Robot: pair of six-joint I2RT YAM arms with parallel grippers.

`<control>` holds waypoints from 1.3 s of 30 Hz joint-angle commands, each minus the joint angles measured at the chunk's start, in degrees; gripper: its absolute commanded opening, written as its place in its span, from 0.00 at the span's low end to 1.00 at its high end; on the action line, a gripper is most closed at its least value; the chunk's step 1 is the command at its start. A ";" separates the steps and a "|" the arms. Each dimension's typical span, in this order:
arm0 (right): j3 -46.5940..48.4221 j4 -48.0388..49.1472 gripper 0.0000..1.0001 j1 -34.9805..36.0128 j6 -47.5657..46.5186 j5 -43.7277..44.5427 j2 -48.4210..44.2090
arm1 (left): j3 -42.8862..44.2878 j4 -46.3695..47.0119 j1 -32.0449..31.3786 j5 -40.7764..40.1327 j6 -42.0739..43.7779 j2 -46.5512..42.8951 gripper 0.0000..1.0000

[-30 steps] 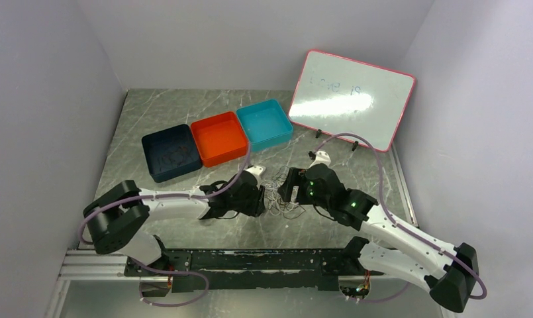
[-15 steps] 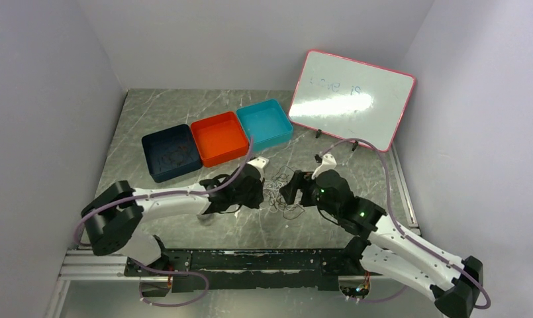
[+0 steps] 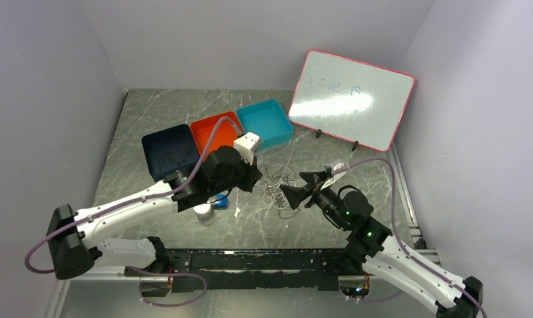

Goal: Untangle the cables

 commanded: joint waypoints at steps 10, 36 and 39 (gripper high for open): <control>0.90 25.41 0.86 -0.12 -20.00 -16.35 13.09 | 12.56 -8.33 -0.27 0.80 7.40 -2.96 0.07; 8.75 51.65 0.49 -0.11 -21.63 -14.91 47.16 | 21.04 -8.85 -0.19 5.80 5.78 -4.36 0.07; 7.98 52.47 0.41 -0.14 -20.87 -14.30 48.14 | 22.07 -8.53 -0.23 4.59 5.40 -5.02 0.07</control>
